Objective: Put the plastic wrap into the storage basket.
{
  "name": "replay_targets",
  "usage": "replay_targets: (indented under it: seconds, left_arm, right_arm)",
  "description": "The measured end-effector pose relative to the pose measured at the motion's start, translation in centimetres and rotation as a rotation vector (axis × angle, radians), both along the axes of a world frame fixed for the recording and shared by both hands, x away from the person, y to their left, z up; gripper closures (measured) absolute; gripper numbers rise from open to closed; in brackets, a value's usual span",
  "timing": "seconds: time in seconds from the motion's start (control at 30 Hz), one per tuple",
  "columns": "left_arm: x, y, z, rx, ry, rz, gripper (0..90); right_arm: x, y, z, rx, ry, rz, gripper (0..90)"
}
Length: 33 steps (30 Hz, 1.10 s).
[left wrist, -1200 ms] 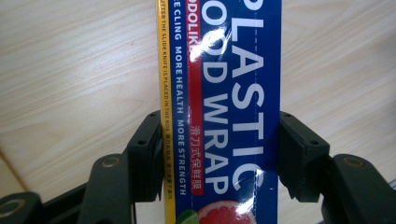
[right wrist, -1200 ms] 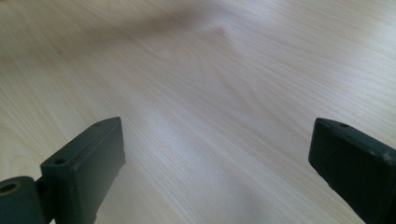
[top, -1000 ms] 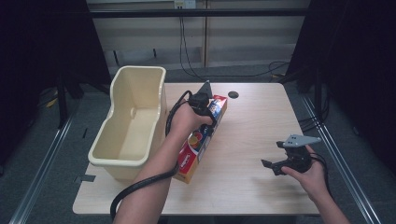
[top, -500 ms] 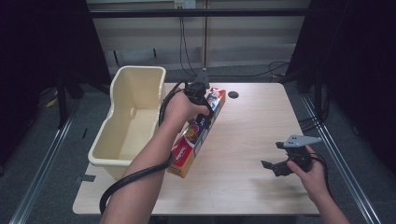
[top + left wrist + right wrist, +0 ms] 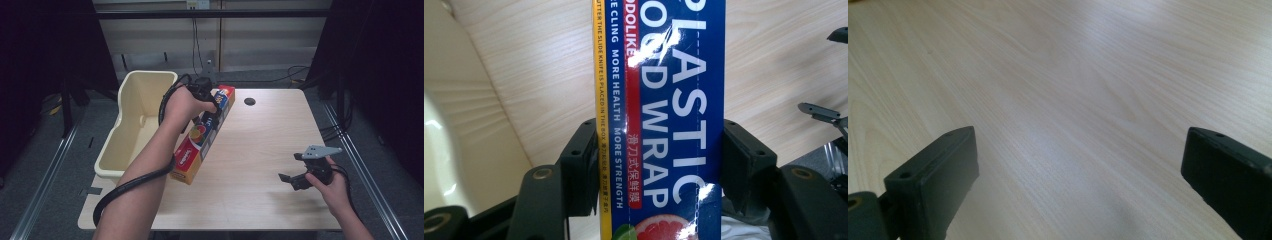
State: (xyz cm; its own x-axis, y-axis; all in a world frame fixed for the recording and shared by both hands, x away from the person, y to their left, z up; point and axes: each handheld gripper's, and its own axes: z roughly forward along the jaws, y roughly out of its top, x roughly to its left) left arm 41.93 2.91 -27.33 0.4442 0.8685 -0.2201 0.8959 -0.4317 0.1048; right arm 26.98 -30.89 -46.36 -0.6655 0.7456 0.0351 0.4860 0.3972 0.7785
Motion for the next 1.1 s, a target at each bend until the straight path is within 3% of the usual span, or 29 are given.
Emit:
replay_targets:
  seconds: [0.43, 1.1]
  left_arm:
    - [0.0, 2.1, 2.4, -0.003, -0.012, 0.031, 41.3]
    - [-0.1, 5.9, 4.3, -0.014, -0.005, 0.112, 41.3]
  right_arm:
    - [0.0, 0.1, -0.1, -0.006, -0.001, 0.002, 2.0]
    - [0.0, 0.1, -0.1, -0.009, 0.0, 0.004, 2.1]
